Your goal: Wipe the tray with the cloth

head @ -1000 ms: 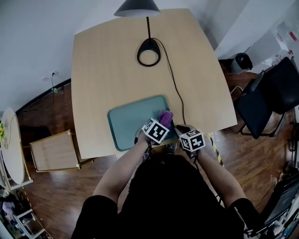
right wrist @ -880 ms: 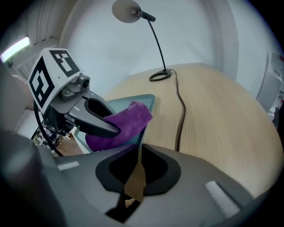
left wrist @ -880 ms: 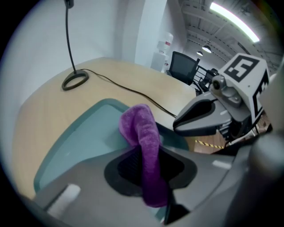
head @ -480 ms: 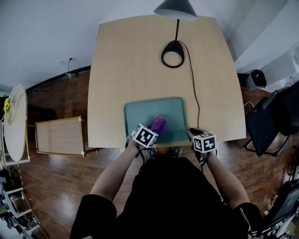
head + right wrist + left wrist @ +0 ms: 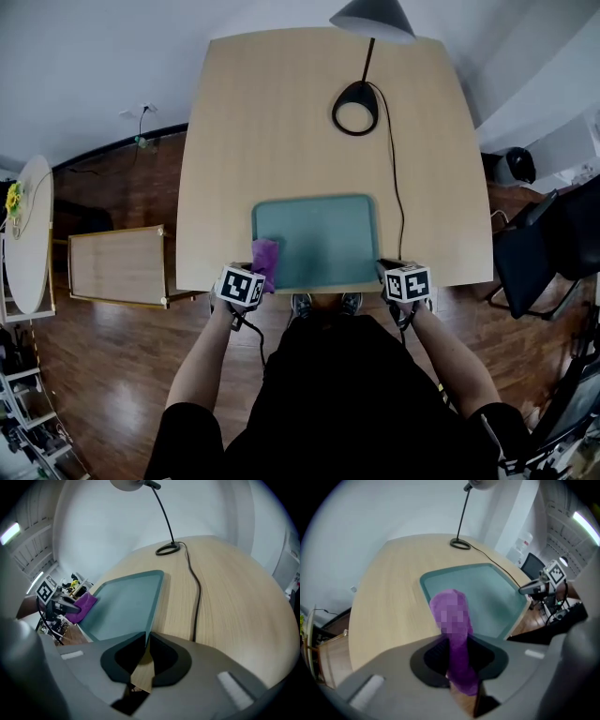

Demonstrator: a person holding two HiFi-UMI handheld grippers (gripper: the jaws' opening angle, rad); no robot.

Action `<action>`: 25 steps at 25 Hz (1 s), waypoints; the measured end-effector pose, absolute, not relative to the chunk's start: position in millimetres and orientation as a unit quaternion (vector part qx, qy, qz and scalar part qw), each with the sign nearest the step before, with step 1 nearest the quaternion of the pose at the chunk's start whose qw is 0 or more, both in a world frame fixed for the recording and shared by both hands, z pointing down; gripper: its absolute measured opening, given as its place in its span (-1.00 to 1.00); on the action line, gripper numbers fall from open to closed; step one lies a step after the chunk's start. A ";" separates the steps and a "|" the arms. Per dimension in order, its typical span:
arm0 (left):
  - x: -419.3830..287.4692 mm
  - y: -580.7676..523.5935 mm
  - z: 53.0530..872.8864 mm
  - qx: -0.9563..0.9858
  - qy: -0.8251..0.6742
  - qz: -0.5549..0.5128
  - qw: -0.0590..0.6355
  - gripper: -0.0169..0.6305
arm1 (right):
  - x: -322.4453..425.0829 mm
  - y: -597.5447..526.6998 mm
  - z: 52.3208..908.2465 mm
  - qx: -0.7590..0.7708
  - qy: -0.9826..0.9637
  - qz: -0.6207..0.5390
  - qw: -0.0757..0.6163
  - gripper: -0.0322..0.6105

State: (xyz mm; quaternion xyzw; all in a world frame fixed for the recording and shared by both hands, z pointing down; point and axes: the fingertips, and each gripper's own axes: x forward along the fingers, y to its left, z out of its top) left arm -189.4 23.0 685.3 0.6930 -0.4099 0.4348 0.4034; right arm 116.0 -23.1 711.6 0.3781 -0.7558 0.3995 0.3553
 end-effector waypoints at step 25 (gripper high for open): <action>91.1 23.2 692.1 0.801 -0.187 0.489 0.291 -0.61 | 107.0 -16.6 710.6 0.379 -0.765 0.399 0.333 -0.80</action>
